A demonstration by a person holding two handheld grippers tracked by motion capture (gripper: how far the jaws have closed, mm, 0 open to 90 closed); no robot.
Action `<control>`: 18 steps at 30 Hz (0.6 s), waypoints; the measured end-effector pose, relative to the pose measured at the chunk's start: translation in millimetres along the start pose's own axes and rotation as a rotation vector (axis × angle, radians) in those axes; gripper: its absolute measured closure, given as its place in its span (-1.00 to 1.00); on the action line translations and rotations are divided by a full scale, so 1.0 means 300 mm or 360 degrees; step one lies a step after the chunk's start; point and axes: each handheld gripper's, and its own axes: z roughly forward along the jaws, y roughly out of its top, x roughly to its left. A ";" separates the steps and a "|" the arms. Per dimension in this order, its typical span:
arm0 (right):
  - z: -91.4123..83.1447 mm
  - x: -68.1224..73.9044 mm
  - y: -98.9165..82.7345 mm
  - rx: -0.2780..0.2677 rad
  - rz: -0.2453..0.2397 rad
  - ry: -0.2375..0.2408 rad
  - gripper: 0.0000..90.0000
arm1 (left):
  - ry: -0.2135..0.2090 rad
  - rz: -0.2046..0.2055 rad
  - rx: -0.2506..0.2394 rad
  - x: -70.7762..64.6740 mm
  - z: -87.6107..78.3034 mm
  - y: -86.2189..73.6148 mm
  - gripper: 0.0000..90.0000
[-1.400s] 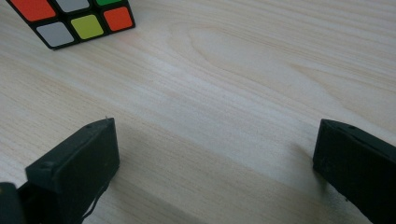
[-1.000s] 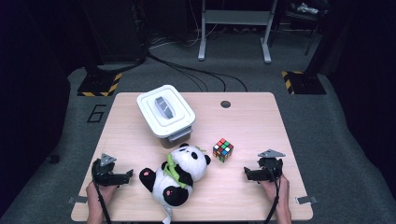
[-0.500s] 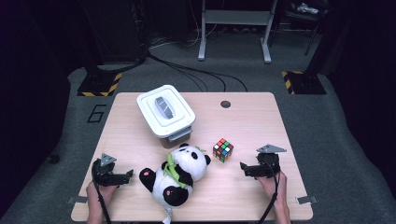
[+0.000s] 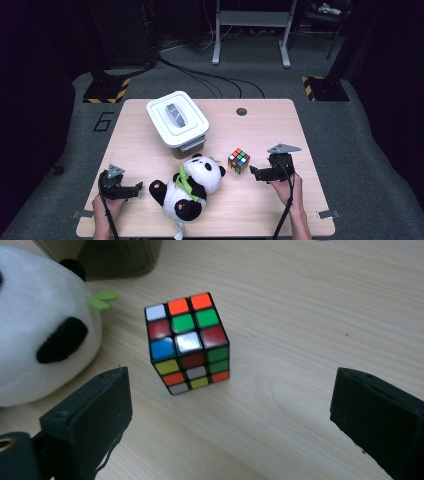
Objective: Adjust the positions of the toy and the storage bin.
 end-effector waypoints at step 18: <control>0.066 0.130 0.237 0.0018 -0.0159 0.0121 -1.00 | 0.0002 0.0001 -0.0009 -0.001 0.001 -0.001 -0.99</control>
